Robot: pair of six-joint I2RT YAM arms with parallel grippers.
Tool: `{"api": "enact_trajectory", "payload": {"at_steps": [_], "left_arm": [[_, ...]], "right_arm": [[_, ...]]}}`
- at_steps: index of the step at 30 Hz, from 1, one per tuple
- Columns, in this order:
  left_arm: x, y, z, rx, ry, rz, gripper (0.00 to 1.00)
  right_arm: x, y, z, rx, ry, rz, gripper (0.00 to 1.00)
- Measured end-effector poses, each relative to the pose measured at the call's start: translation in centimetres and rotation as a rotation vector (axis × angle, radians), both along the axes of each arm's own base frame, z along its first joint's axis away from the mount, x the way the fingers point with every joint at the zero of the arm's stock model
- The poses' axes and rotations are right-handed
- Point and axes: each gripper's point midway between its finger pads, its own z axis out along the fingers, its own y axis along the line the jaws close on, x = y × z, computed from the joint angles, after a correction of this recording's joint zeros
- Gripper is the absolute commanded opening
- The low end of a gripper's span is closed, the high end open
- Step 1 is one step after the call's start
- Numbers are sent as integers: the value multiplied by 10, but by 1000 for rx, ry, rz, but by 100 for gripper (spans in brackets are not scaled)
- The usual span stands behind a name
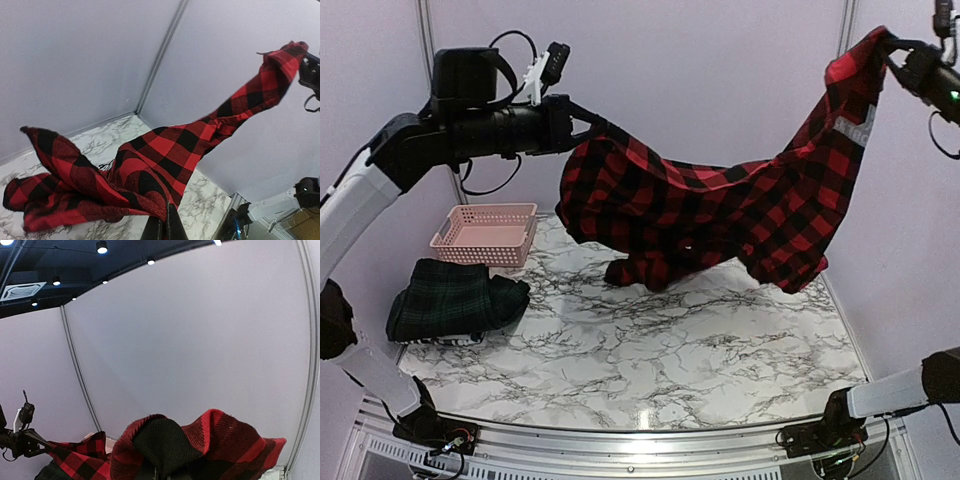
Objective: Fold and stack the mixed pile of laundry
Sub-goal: Flatten out the crumpled shirt at the center of the board.
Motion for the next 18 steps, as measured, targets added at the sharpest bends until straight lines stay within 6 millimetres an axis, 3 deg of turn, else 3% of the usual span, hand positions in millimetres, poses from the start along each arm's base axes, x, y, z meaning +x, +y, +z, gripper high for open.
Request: {"api": "enact_trajectory", "payload": {"at_steps": [5,11,15,18], "left_arm": [[-74,-7,52,-51,-139,-95,0],[-129,-2,112,-140,-271,-162,0],[-154,12,151,-214,-342,-187,0],[-159,22,168,-242,-381,-171,0]], "right_arm": [[-92,-3,49,-14,-212,-13,0],[-197,-7,92,-2,-463,-32,0],[-236,-10,110,24,-583,-41,0],[-239,-14,117,45,-618,-56,0]]}}
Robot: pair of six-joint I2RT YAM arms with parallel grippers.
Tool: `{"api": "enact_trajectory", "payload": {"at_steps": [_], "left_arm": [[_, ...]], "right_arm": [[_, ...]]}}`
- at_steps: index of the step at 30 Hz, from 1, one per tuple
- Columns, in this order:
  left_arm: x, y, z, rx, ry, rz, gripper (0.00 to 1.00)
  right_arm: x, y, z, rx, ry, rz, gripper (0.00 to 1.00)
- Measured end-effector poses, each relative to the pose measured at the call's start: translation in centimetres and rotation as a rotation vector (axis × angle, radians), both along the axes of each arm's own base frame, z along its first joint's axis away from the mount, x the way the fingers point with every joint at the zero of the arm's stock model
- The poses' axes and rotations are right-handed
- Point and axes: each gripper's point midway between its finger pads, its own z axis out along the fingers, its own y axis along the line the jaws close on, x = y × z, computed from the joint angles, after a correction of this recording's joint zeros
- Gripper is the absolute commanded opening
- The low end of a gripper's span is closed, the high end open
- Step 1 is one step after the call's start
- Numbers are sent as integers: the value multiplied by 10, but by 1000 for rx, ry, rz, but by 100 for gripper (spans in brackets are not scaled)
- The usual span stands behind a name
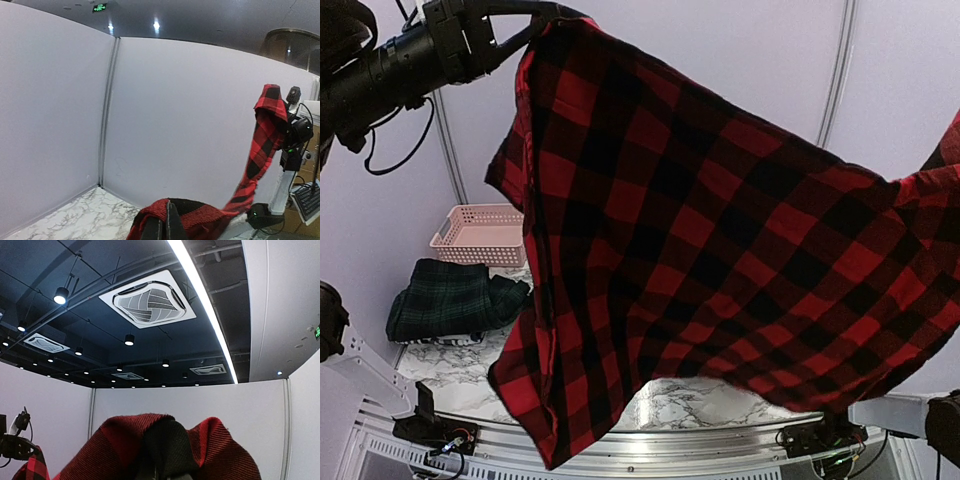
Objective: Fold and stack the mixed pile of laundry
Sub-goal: Flatten out the crumpled shirt at the center of the board.
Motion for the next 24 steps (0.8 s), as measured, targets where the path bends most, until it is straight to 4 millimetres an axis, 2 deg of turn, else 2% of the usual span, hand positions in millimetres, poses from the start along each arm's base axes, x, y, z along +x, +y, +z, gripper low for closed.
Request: {"api": "enact_trajectory", "payload": {"at_steps": [1,3,5,8,12,14,17,18,19,20,21,22,23,24], "left_arm": [[3,3,2,-3,-6,25,0],[15,6,-2,8,-5,93,0],[35,6,-15,35,13,167,0],[82,9,-51,86,86,286,0],[169,27,-134,180,260,463,0],[205,37,-172,209,347,520,0],[267,59,-231,212,499,607,0],[290,67,-251,208,545,639,4],[311,75,-271,206,589,666,12],[331,79,-291,206,631,679,27],[349,83,-310,209,667,692,47],[369,86,-328,208,710,702,71],[384,87,-342,211,732,706,93],[403,89,-357,209,761,715,98]], "right_arm": [[6,-1,0,7,3,-6,0],[30,-4,-5,21,42,-21,0],[67,-8,-19,35,118,-39,0],[133,-11,-50,46,257,-65,0],[246,-14,-114,40,476,-100,0],[301,-15,-150,29,576,-117,0],[392,-16,-215,4,733,-149,0],[418,-16,-234,-6,776,-155,0],[456,-13,-260,-24,836,-164,9],[482,-11,-278,-35,873,-168,25],[514,-8,-298,-48,925,-172,51],[545,-4,-312,-57,947,-175,91],[574,0,-323,-66,955,-179,98],[598,5,-337,-70,961,-180,98]]}}
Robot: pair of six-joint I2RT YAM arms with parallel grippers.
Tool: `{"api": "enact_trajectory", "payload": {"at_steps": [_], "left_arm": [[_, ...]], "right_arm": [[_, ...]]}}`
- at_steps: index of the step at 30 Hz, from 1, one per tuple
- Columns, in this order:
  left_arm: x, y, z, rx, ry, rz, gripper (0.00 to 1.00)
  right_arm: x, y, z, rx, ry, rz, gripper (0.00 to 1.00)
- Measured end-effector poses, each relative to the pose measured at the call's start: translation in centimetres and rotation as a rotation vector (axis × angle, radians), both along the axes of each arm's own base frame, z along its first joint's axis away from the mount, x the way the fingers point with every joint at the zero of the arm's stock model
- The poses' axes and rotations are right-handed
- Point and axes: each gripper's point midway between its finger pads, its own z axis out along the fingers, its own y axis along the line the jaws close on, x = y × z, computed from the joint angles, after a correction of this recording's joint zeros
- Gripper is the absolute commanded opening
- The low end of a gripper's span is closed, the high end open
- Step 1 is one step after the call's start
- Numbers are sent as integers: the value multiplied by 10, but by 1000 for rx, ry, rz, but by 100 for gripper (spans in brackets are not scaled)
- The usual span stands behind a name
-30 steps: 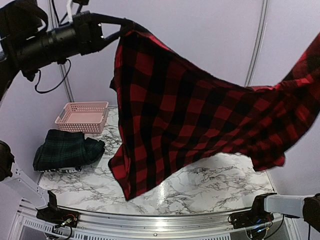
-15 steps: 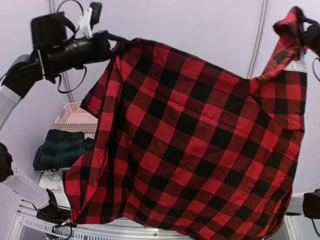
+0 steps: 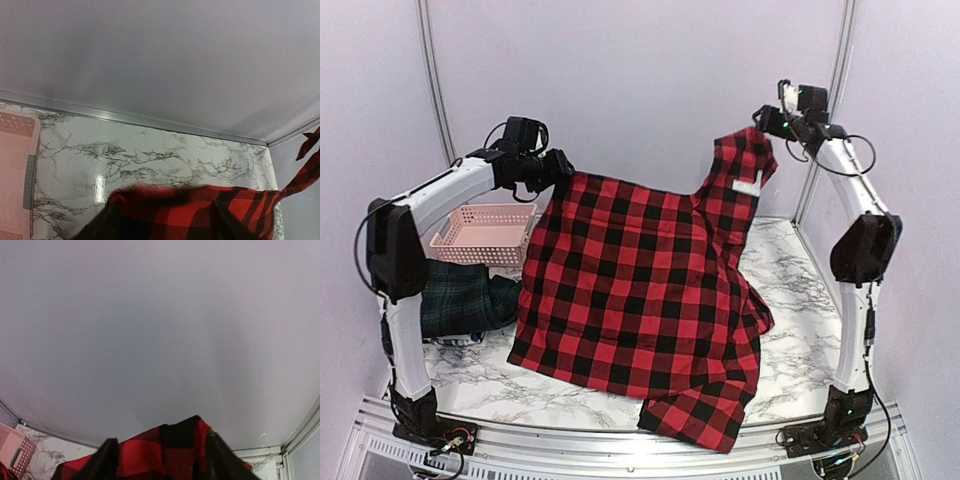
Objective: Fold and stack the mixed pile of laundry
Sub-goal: Flatten out the crumpled shirt at the center of the board.
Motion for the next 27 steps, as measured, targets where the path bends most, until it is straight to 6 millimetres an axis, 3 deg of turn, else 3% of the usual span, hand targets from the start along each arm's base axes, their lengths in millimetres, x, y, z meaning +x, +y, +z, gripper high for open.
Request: {"api": "enact_trajectory", "payload": {"at_steps": [1,3,5,7,9,11,14,16,19,21,23,27], "left_arm": [[14,2,-15,-2,25,13,99],[26,11,-45,16,83,39,99],[23,18,-61,39,130,55,99],[18,21,-58,56,129,59,99],[8,23,-49,73,114,52,99],[-3,27,-40,84,103,44,99],[-29,29,-34,99,103,18,99],[-46,27,-39,120,114,-14,99],[-70,10,-63,161,158,-87,99],[-85,-2,-87,188,203,-132,99],[-103,-12,-113,213,261,-175,99],[-122,-25,-139,232,325,-229,99]], "right_arm": [[16,4,-20,-4,24,-2,99],[27,10,-84,-20,169,-3,99],[14,14,-149,-47,337,-4,99],[-9,14,-197,-69,474,-2,98],[-31,14,-228,-91,578,0,98],[-48,16,-236,-102,627,10,99],[-74,24,-228,-102,641,49,96],[-102,42,-220,-99,646,105,89],[-145,77,-220,-87,665,217,81],[-171,98,-234,-67,704,290,79],[-192,106,-260,-56,775,328,75],[-221,84,-312,-13,923,299,59]]}}
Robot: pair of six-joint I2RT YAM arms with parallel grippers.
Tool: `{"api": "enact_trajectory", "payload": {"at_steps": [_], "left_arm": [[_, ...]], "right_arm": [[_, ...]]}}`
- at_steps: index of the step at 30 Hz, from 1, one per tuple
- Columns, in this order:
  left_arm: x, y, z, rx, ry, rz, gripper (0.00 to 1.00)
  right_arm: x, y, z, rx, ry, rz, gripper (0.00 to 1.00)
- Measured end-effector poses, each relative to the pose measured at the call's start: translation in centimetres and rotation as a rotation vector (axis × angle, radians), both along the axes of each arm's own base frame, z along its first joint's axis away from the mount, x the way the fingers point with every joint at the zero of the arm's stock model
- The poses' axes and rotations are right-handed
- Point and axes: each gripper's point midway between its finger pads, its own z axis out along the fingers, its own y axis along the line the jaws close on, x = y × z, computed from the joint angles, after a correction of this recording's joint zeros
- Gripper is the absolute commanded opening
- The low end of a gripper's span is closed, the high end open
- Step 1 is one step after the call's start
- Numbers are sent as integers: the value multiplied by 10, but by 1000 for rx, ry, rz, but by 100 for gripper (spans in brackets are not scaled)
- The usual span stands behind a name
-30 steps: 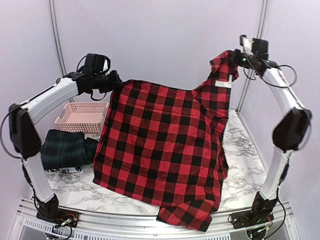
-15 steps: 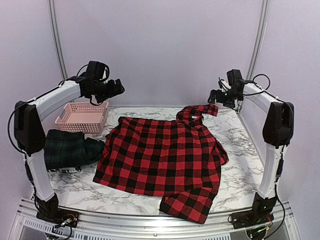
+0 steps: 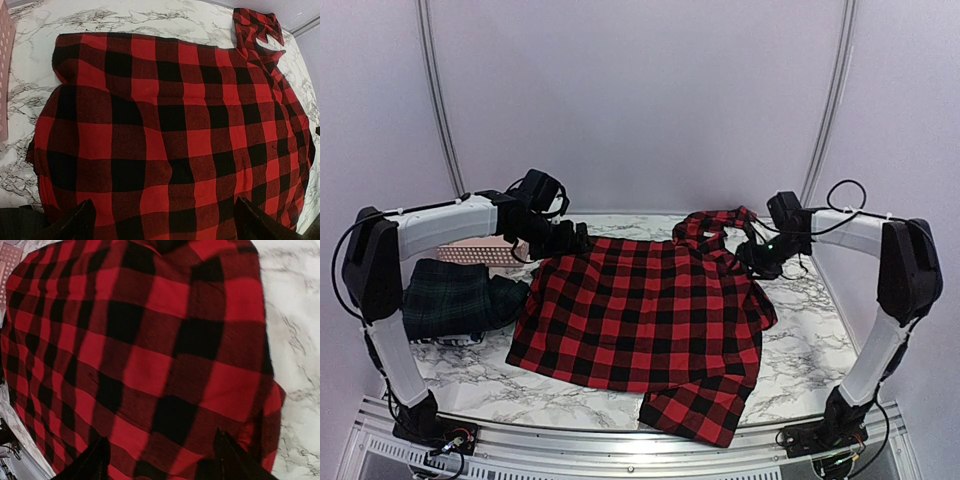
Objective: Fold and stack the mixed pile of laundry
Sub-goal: Flatten out the crumpled shirt at the center of the board, then smooth out the flattened shirt at the center of the board.
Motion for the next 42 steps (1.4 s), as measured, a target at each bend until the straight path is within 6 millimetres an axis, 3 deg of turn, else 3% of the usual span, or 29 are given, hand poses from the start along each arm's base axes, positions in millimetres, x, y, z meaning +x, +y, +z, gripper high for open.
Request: {"api": "enact_trajectory", "payload": {"at_steps": [2,3,7,9,12,18,21,37,40,42], "left_arm": [[-2,-4,-4,-4,12,-13,99],[-3,-5,-6,-5,17,-19,99],[-4,-10,-15,-8,39,-37,99],[-5,-12,-21,-5,52,-46,99],[-5,-13,-27,0,63,-56,99],[-4,-14,-27,4,58,-67,99],[-2,-15,-23,1,48,-73,99],[-1,-15,-24,4,47,-74,99],[0,-13,-25,5,50,-71,99],[0,-12,-28,7,56,-67,99]], "right_arm": [[-14,-16,-14,16,52,-34,53],[-14,-42,-16,26,66,-99,50],[-3,-92,-4,87,27,-229,41],[5,-104,1,133,-1,-259,36],[10,-104,-6,201,7,-262,32],[12,-97,-49,265,112,-257,29],[12,-97,-61,266,134,-256,29],[17,-80,-81,388,160,-198,20],[16,-76,-79,412,158,-186,11],[16,-75,-78,422,159,-181,0]]}}
